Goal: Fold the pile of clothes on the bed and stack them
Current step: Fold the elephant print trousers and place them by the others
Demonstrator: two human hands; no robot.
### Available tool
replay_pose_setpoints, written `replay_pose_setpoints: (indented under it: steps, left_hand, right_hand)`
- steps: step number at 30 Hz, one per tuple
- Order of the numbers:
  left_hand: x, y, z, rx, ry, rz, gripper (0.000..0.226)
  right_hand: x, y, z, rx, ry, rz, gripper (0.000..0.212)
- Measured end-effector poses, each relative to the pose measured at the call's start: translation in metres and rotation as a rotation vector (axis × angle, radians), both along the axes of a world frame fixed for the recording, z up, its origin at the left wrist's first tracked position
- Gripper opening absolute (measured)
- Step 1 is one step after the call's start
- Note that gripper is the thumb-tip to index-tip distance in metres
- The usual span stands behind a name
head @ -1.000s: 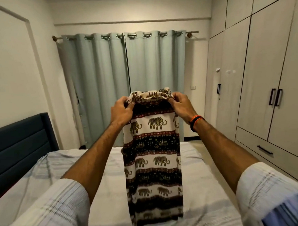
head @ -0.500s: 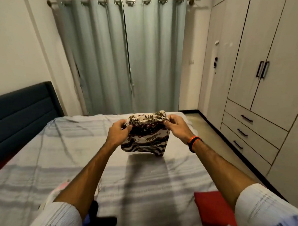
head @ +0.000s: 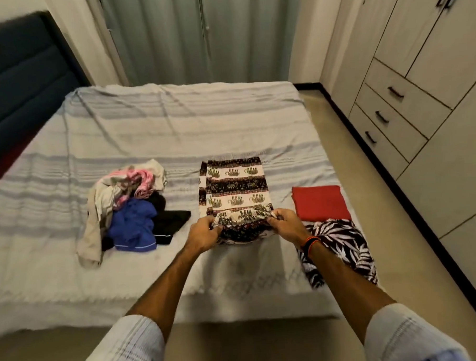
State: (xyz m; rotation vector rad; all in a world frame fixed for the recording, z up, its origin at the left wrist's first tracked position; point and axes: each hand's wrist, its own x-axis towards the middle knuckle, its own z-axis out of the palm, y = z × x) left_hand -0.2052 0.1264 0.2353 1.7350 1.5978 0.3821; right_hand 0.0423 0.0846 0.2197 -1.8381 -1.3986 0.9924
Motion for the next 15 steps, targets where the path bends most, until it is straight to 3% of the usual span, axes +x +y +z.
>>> replay_pose_setpoints:
  steps: [4,15]
  left_hand:
    - [-0.009,-0.048,-0.022,0.000,0.042,-0.057,0.023]
    - [-0.036,-0.104,-0.052,-0.002,0.084,-0.082,0.019]
  right_hand:
    - [-0.012,-0.046,-0.030,-0.114,0.036,-0.043,0.025]
    - [-0.037,-0.113,-0.056,-0.162,0.006,-0.082,0.020]
